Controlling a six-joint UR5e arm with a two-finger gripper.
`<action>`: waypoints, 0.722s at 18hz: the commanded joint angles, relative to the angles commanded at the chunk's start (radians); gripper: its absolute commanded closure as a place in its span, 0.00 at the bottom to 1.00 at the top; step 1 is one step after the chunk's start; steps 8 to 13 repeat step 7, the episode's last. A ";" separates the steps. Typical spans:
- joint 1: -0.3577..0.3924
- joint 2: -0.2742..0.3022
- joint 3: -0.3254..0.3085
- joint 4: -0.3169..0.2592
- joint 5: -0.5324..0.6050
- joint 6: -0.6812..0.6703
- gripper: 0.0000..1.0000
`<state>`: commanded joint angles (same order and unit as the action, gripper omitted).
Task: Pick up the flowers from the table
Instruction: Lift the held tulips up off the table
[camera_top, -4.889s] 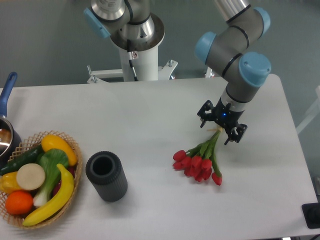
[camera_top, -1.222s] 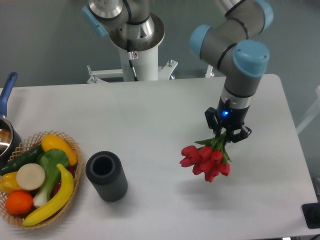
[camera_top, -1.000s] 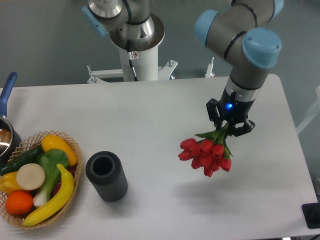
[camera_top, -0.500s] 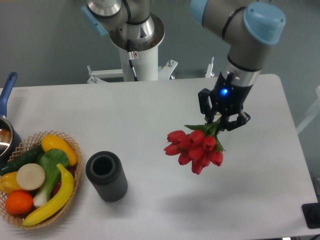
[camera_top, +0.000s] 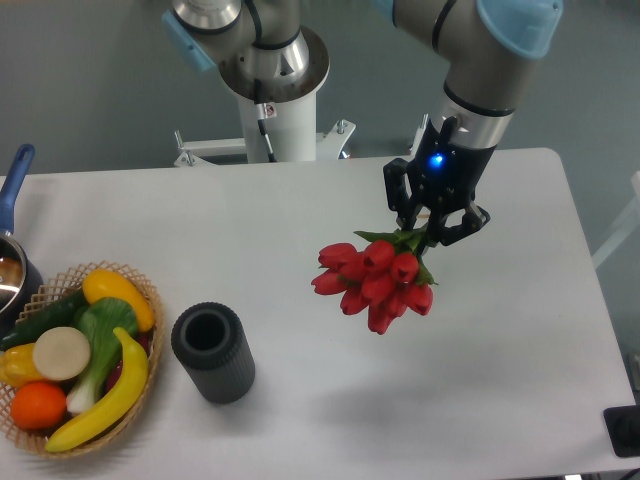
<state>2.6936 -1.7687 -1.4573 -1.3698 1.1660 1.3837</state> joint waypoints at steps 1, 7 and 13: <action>0.006 0.003 0.000 0.000 -0.008 0.000 0.67; 0.014 0.008 0.000 0.002 -0.011 -0.002 0.67; 0.014 0.008 0.000 0.002 -0.011 -0.002 0.67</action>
